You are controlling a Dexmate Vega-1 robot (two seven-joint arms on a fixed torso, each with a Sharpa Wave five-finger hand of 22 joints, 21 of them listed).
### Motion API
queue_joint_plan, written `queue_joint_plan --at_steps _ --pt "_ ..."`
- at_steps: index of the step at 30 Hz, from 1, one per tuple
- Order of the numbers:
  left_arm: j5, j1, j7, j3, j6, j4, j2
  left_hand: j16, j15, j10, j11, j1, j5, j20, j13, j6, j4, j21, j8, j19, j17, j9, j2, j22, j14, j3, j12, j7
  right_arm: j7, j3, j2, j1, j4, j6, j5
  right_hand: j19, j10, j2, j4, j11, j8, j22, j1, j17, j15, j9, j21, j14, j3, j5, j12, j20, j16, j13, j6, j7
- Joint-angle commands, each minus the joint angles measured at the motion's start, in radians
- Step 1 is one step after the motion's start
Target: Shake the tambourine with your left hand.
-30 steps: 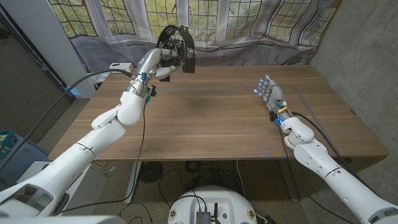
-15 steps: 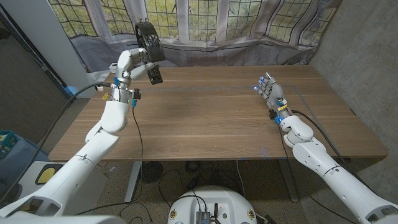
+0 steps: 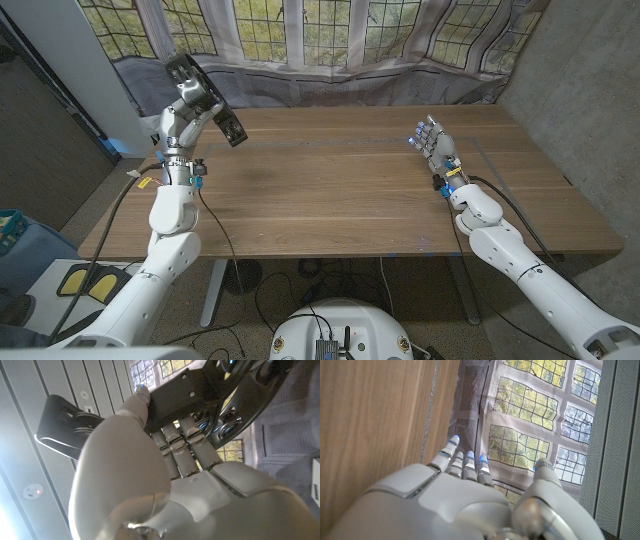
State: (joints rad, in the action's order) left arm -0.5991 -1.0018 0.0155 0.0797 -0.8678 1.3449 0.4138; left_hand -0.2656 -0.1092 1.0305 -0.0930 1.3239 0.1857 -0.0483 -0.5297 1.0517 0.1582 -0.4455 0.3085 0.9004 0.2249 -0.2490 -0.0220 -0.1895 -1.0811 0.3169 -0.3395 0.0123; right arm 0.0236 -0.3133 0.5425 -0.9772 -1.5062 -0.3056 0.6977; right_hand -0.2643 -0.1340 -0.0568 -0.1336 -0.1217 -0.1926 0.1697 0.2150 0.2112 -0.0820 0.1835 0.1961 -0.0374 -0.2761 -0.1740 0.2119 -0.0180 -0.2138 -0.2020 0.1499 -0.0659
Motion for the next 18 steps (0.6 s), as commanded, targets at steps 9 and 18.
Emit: queue_joint_plan --at_steps 9,18 --pt "0.472 -0.063 -0.454 -0.112 0.123 0.122 0.012 -0.007 -0.092 0.031 -0.019 0.003 0.008 0.002 -0.043 -0.001 -0.002 -0.007 0.000 -0.008 0.026 -0.002 -0.099 -0.002 -0.081 0.010 -0.001 0.002 0.001 -0.005 0.008 -0.004 -0.004 0.021 0.006 -0.012 -0.008 -0.006 -0.002 0.003 -0.003 0.004 0.008 0.004 -0.003 0.004 0.002 -0.006 0.006 -0.002 -0.003 0.000 -0.002 -0.004 0.007 -0.005" --pt "0.927 -0.055 -0.648 -0.062 0.356 0.324 0.070 -0.011 -0.084 0.033 -0.013 0.007 0.008 0.007 -0.048 0.004 0.001 -0.008 0.003 -0.013 0.031 -0.002 -0.098 -0.002 -0.083 0.011 0.001 0.010 -0.009 -0.005 0.004 -0.008 0.003 0.015 0.015 -0.012 -0.008 -0.006 -0.002 0.003 -0.003 0.004 0.008 0.005 -0.002 0.004 0.002 -0.005 0.007 -0.002 -0.003 0.000 -0.001 -0.004 0.007 -0.005"
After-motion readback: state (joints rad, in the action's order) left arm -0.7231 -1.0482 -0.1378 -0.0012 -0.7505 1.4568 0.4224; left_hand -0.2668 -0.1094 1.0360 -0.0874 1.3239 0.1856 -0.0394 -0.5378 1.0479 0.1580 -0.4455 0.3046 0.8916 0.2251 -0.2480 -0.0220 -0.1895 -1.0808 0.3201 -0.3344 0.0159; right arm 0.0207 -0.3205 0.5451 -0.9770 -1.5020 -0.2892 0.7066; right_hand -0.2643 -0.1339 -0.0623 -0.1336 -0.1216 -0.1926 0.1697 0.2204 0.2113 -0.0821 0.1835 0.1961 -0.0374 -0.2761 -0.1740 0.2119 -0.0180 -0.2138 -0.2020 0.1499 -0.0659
